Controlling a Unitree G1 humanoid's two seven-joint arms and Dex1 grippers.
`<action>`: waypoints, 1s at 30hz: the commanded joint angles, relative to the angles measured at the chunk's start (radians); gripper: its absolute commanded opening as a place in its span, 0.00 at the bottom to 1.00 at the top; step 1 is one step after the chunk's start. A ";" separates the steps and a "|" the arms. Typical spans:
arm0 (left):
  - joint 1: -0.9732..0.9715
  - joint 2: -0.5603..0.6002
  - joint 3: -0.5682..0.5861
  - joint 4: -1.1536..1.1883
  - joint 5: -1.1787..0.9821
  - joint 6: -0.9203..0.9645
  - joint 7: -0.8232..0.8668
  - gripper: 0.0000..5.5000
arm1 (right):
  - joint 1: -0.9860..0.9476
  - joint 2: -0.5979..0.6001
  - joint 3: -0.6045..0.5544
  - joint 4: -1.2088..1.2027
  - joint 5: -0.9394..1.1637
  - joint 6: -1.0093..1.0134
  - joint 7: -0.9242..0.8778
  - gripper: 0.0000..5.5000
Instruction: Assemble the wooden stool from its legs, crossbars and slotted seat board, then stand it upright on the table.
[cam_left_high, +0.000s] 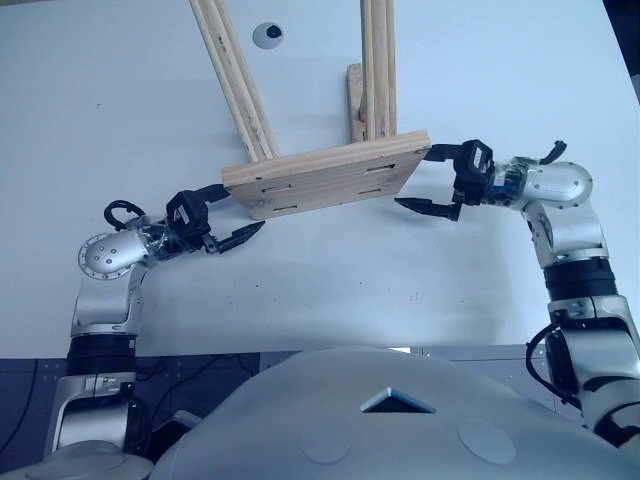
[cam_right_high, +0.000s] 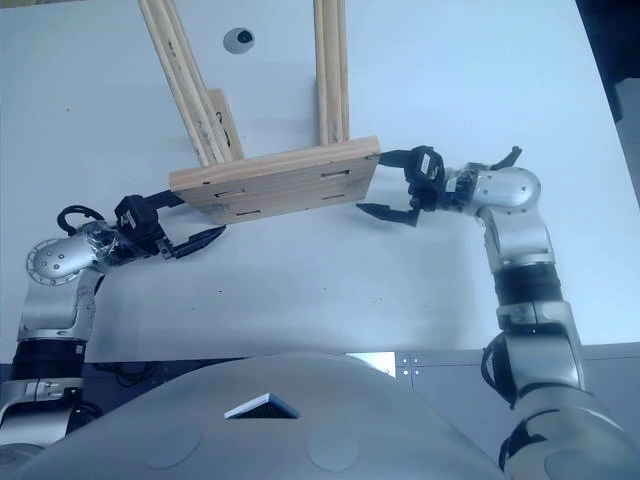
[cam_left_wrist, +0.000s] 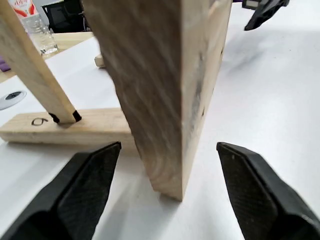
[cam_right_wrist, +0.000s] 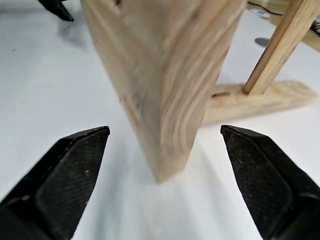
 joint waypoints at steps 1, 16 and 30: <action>-0.046 -0.001 -0.026 0.007 0.000 -0.005 -0.012 0.59 | -0.062 0.026 0.032 0.046 -0.018 -0.007 0.022 0.65; -0.157 0.016 0.065 -0.211 -0.543 0.856 0.123 0.31 | -0.180 0.039 -0.061 0.005 0.230 0.626 0.043 0.36; -0.913 0.196 0.150 0.437 -1.303 1.368 0.763 0.30 | -0.887 0.002 -0.739 0.390 0.193 1.698 -0.258 0.33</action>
